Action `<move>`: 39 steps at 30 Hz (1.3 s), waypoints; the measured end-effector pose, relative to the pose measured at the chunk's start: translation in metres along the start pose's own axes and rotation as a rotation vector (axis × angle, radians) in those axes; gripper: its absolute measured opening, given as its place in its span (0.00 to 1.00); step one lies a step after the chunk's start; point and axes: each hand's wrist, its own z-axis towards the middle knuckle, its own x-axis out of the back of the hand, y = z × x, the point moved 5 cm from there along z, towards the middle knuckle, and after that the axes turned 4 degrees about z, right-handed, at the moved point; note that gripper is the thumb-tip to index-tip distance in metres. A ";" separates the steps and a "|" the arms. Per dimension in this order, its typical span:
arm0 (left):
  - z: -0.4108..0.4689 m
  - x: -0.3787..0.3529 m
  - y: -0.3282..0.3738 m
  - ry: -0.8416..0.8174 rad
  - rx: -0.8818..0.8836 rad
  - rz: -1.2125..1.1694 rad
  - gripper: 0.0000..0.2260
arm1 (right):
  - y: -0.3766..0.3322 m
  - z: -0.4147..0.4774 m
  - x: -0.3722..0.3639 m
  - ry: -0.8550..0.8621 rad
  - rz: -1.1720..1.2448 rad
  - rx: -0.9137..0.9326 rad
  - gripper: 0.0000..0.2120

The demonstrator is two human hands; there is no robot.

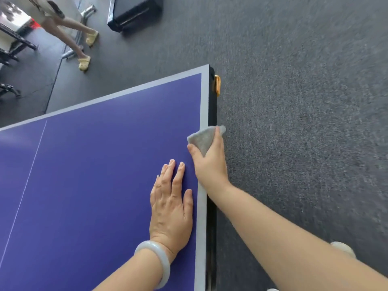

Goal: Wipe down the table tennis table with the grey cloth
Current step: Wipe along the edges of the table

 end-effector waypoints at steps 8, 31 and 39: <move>-0.002 -0.001 0.000 0.004 -0.003 0.035 0.26 | -0.041 0.082 0.002 0.007 -0.004 0.036 0.36; 0.000 -0.001 0.002 -0.008 -0.002 0.066 0.26 | -0.033 0.098 0.004 0.012 -0.143 0.153 0.36; 0.000 0.000 0.000 0.000 -0.005 0.052 0.26 | -0.055 0.141 0.003 0.001 -0.039 0.025 0.38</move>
